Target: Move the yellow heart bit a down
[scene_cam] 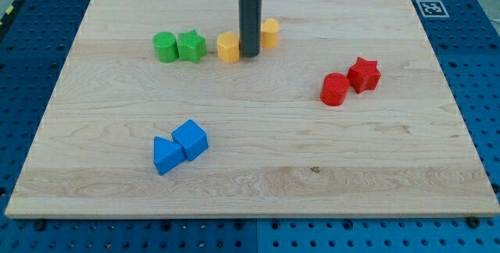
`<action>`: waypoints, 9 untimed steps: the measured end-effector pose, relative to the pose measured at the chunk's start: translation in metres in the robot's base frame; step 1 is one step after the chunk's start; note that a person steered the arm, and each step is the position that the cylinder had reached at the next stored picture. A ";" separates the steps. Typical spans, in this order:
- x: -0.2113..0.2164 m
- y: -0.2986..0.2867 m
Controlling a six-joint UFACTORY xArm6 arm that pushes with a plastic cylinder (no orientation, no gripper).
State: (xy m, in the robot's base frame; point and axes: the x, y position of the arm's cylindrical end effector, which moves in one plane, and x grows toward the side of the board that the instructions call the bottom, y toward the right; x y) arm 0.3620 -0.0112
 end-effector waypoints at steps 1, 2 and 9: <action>0.000 0.011; 0.000 0.061; -0.068 0.035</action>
State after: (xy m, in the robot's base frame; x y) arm 0.2936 0.0235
